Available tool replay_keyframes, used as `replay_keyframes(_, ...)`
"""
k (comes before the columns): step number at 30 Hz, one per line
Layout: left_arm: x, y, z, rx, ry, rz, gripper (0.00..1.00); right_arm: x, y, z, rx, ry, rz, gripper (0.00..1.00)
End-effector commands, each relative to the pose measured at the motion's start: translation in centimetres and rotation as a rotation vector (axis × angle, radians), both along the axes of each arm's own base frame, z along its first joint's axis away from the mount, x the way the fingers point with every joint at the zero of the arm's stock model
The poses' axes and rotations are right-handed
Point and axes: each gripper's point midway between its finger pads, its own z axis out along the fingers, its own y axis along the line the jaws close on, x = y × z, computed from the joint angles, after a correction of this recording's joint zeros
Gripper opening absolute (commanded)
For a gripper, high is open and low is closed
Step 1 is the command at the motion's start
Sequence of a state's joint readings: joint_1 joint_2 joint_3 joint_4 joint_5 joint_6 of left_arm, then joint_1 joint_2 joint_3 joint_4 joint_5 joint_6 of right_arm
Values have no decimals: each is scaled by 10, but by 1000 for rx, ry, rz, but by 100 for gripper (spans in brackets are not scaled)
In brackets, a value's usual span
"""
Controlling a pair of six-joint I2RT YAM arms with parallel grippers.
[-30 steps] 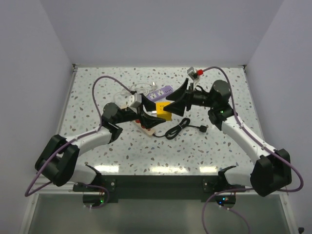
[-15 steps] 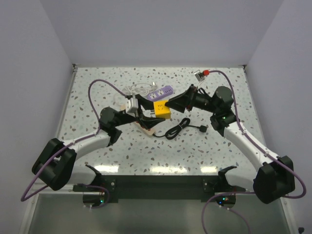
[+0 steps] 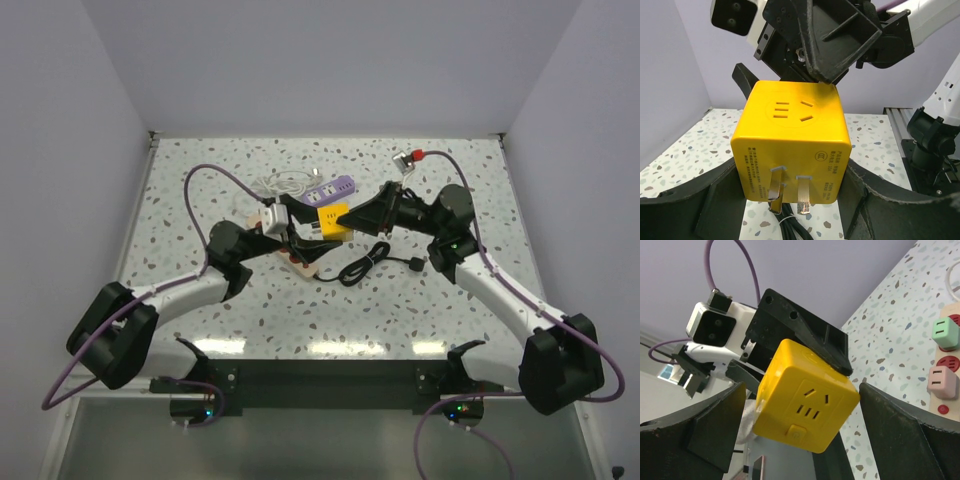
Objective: Insert the plug
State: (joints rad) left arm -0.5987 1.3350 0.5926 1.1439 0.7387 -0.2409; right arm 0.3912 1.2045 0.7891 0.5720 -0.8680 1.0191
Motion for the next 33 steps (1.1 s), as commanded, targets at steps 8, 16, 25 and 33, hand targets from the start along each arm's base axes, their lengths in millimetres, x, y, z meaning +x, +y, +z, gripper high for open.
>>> replay_keyframes(8,13,-6,22,-44,-108,70,0,-18,8,12,32,-48,89,92)
replay_keyframes(16,18,-7,19,-39,-105,86,0,-23,11,-2,2,-30,107,69)
replay_keyframes(25,30,-7,11,-13,-69,139,16,-9,14,-9,-28,-60,49,0)
replay_keyframes(33,39,0,4,22,-49,212,73,24,24,-13,-26,-82,-9,0)
